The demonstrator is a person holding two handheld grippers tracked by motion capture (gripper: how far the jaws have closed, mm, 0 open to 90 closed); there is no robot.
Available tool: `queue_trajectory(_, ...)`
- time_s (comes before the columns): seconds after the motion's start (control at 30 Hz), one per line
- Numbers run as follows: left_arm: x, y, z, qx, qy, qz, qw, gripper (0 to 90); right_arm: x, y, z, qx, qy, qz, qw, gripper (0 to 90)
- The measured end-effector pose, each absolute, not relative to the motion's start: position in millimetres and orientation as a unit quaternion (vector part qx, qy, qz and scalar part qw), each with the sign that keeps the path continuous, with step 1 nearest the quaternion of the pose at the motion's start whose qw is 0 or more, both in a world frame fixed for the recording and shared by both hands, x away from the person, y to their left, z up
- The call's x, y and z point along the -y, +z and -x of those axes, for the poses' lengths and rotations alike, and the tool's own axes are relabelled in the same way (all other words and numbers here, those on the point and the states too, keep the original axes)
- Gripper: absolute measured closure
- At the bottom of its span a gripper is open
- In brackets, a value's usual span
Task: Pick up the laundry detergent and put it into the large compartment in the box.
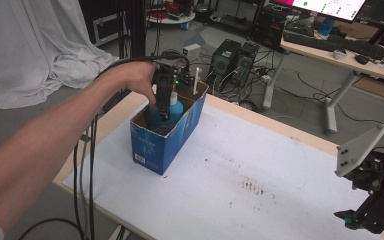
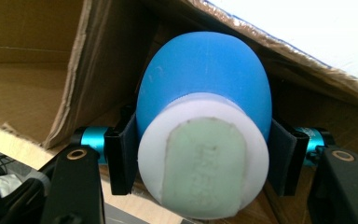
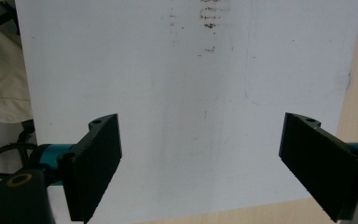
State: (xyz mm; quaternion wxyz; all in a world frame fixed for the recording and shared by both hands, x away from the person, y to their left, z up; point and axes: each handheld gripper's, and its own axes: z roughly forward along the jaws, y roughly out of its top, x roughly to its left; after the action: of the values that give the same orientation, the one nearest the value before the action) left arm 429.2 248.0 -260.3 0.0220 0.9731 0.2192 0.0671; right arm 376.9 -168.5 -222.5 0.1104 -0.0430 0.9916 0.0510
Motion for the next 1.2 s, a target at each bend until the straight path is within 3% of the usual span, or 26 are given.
queue_trajectory(1.2,-249.0,-272.2,-430.1,-0.223,0.066,-0.972,0.034,37.1,167.1,-226.2,-376.7,-0.992,0.050,0.042,0.107,12.2)
